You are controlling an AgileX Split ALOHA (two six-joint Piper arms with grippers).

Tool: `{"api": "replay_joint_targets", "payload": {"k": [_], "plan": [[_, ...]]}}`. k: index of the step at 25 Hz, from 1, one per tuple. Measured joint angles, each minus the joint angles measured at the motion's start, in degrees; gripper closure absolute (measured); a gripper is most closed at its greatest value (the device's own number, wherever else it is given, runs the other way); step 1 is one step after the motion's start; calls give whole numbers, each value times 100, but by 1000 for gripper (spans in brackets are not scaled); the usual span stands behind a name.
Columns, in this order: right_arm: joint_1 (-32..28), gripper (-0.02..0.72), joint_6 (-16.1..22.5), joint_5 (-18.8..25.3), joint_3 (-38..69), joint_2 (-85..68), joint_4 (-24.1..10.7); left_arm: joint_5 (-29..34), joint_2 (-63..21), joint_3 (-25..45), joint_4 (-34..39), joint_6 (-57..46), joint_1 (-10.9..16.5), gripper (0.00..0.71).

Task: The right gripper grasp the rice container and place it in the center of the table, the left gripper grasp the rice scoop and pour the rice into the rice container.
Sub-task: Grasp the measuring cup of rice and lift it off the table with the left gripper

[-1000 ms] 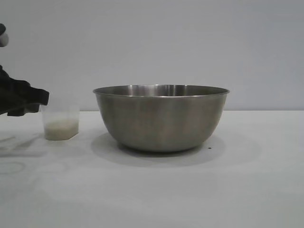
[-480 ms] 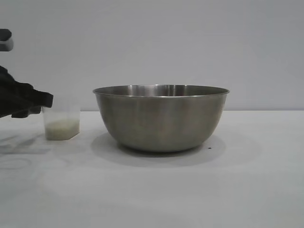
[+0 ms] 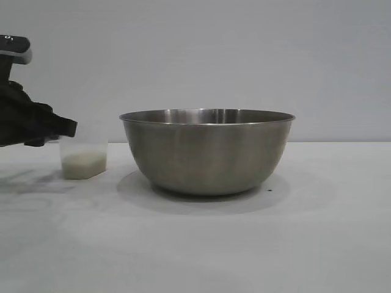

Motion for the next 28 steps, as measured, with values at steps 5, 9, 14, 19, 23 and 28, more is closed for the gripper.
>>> {"api": "replay_joint_targets", "payload": {"k": [5,9,14,19,23,28], "plan": [[0,231,0,0,0,0,0,0,79,-208,506,152,103,466],[0,231,0,0,0,0,0,0,94,-219,1253,161,334,466],[0,231,0,0,0,0,0,0,94,-243,1744,161,454,466],[0,231,0,0,0,0,0,0,94,-384,1850,161,467,466],[0,231,0,0,0,0,0,0,146,-557,1977,161,467,466],[0,231,0,0,0,0,0,0,392,-831,2452,161,467,466]]}}
